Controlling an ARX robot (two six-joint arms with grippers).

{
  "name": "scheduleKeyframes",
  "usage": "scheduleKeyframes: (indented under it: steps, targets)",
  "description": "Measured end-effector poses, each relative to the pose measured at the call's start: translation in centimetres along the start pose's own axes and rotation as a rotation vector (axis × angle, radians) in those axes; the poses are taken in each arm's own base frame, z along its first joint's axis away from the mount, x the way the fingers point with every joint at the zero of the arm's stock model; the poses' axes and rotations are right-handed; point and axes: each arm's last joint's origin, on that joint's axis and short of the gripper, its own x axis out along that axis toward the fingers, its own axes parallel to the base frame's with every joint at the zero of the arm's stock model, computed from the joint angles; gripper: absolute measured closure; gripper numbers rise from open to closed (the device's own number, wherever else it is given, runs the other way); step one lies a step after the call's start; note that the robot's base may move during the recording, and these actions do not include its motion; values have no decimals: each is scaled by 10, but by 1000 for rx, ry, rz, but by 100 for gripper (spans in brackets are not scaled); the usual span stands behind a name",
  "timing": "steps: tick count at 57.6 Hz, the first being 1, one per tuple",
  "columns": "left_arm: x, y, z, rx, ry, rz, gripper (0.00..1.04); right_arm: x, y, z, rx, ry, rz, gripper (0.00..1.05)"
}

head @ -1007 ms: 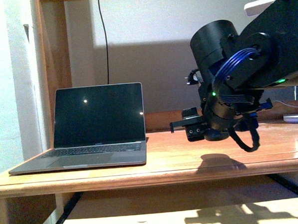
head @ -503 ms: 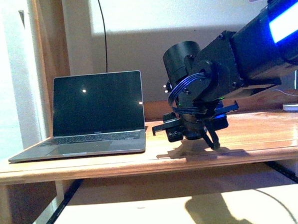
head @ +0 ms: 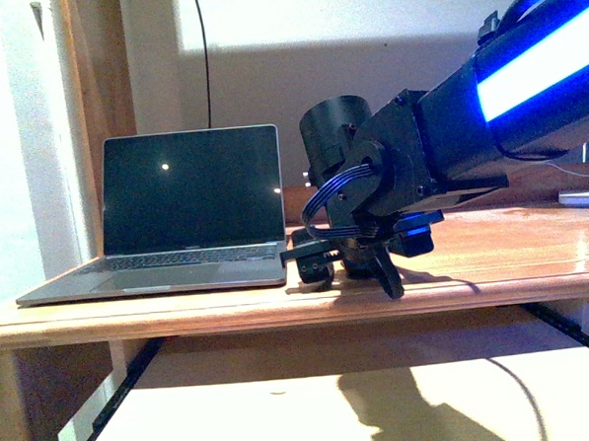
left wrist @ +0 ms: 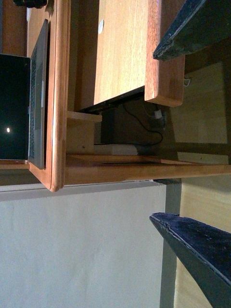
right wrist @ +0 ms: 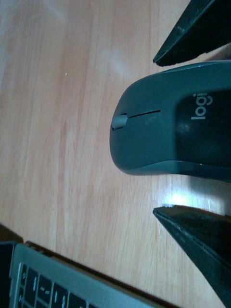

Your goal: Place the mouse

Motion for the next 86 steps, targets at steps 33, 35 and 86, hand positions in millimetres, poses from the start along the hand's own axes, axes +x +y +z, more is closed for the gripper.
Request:
scheduleKeyframes:
  steps: [33,35,86]
  targets:
    - [0,0,0,0,0,0,8,-143,-197,-70,165,-221,311,7]
    - [0,0,0,0,0,0,8,-149,-206,-83,168,-204,327,7]
    - [0,0,0,0,0,0,8,-219,-231,-218,50,-27,658,7]
